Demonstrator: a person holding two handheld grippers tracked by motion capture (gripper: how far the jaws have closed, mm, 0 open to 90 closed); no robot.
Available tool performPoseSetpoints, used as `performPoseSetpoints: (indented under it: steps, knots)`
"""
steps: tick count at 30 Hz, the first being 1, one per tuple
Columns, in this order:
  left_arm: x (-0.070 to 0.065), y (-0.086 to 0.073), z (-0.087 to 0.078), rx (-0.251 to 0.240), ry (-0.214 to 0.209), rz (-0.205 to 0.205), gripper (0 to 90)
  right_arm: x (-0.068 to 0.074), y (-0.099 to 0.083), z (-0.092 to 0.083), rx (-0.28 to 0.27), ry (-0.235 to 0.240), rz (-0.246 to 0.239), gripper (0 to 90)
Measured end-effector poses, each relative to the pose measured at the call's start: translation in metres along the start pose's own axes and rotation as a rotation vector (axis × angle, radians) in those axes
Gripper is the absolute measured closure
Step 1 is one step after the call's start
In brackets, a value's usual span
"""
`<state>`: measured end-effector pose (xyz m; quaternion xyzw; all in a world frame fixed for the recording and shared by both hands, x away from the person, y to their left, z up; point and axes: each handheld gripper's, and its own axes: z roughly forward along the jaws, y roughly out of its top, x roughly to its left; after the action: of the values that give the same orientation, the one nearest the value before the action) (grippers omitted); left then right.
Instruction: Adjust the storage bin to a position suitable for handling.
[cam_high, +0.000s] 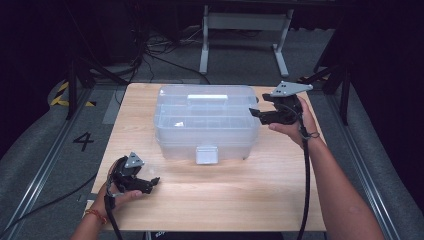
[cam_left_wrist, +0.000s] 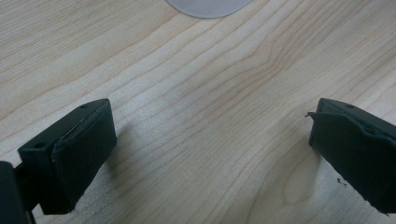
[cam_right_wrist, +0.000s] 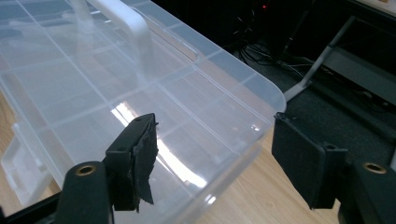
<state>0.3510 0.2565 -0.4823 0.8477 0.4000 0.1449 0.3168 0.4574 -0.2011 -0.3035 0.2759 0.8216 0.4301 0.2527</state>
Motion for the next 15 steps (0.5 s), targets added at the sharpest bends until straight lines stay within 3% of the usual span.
performPoseSetpoints:
  steps: [15]
  knots:
    - [0.000,0.000,0.000,-0.002,0.001,0.001,1.1,0.014,0.022,0.028,0.017,0.039,-0.029,33.0]
